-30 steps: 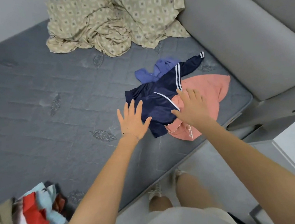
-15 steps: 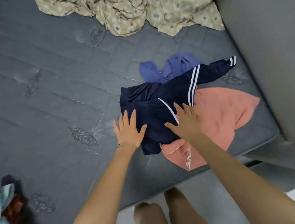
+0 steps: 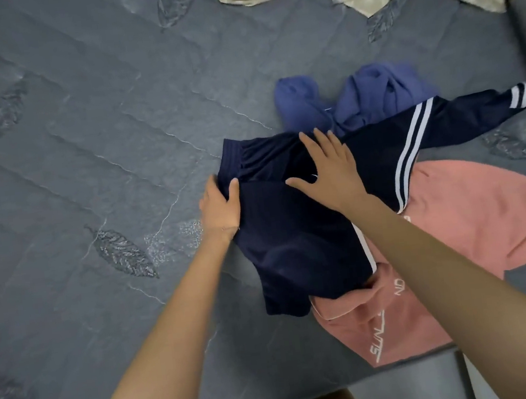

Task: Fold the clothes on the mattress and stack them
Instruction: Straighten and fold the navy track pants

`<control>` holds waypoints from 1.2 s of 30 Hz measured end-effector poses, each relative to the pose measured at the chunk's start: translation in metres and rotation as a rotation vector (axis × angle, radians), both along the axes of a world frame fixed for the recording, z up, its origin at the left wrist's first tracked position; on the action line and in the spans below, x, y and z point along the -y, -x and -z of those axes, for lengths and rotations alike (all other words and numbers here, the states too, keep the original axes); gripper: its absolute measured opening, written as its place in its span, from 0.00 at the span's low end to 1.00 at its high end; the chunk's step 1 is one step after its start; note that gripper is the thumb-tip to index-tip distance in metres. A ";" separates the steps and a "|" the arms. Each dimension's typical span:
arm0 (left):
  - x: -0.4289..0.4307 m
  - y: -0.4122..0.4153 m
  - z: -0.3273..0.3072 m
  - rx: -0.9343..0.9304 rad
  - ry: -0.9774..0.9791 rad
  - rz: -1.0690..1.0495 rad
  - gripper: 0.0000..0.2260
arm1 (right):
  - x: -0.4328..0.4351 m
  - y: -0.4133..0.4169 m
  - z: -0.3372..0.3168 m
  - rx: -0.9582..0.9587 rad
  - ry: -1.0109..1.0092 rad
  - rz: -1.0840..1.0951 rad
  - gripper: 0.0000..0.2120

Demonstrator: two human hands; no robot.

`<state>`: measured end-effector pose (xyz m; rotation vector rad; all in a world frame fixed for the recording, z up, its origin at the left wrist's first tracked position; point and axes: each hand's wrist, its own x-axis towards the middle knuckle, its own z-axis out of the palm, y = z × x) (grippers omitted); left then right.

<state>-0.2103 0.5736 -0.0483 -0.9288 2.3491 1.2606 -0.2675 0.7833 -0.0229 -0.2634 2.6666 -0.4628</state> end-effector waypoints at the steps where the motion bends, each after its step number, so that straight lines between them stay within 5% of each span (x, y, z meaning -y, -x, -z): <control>1: -0.001 0.002 0.006 -0.016 0.020 0.002 0.25 | 0.004 0.008 0.006 -0.021 0.006 -0.026 0.43; 5: -0.011 0.003 0.016 -0.121 0.006 -0.077 0.22 | 0.010 0.025 0.026 0.076 0.004 -0.064 0.48; 9: -0.013 -0.001 0.013 -0.022 -0.153 -0.171 0.21 | 0.012 0.014 0.035 0.087 -0.070 -0.078 0.54; 12: -0.016 -0.008 0.006 -0.019 -0.187 -0.163 0.10 | 0.013 0.005 0.032 0.033 -0.111 -0.103 0.44; 16: -0.022 -0.023 -0.022 -0.078 -0.116 -0.189 0.14 | 0.016 -0.014 0.006 0.057 0.060 -0.103 0.26; 22: -0.005 -0.038 -0.110 -0.184 -0.134 -0.269 0.17 | 0.034 -0.027 -0.091 0.035 0.201 -0.014 0.25; 36: 0.118 -0.092 -0.372 -0.493 -0.107 -0.206 0.09 | 0.148 -0.091 -0.338 0.057 0.703 0.163 0.25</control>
